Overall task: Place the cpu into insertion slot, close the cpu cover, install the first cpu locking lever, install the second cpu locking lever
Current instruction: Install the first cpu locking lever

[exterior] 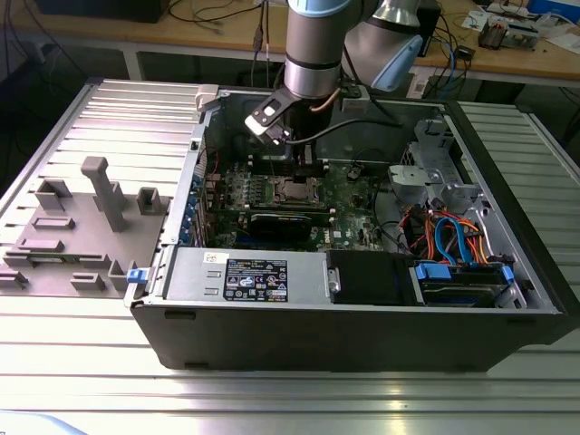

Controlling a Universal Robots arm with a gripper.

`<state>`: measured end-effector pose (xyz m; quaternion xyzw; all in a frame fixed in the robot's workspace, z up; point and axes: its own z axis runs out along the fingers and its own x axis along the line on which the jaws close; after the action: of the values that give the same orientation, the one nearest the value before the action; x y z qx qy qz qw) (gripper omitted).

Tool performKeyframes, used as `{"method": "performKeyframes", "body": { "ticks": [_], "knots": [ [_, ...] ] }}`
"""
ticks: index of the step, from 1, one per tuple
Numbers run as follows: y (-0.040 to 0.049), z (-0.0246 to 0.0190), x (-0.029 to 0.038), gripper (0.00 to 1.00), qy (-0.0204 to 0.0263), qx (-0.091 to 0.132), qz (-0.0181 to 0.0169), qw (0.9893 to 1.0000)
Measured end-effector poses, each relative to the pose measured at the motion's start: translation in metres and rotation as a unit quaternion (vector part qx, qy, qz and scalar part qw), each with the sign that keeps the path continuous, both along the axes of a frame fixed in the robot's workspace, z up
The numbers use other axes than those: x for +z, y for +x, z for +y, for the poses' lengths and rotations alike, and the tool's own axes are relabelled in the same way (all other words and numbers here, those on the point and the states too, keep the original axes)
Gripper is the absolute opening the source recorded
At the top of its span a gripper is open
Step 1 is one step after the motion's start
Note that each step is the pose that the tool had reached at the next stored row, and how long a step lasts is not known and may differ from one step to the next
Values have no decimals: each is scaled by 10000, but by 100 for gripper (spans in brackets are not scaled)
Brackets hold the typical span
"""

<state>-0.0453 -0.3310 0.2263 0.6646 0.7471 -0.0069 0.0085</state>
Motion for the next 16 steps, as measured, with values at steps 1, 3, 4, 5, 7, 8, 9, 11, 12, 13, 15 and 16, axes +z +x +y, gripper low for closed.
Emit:
{"method": "performKeyframes", "body": {
  "ticks": [1, 3, 4, 5, 7, 8, 9, 11, 12, 13, 15, 16],
  "knots": [
    [0, 0, 0, 11, 0, 98, 0, 10000],
    [0, 0, 0, 11, 0, 509, 0, 9987],
    [0, 0, 0, 11, 0, 715, 0, 9974],
    [0, 0, 0, 11, 0, 734, 0, 9973],
    [0, 0, 0, 11, 0, 749, 0, 9972],
    [0, 0, 0, 11, 0, 762, 0, 9971],
    [0, 0, 0, 11, 0, 763, 0, 9971],
    [0, 0, 0, 11, 0, 776, 0, 9970],
    [0, 0, 0, 11, 0, 781, 0, 9969],
    [0, 0, 0, 11, 0, 791, 0, 9969],
    [0, 0, 0, 11, 0, 797, 0, 9968],
    [0, 0, 0, 11, 0, 803, 0, 9968]
  ]
}}
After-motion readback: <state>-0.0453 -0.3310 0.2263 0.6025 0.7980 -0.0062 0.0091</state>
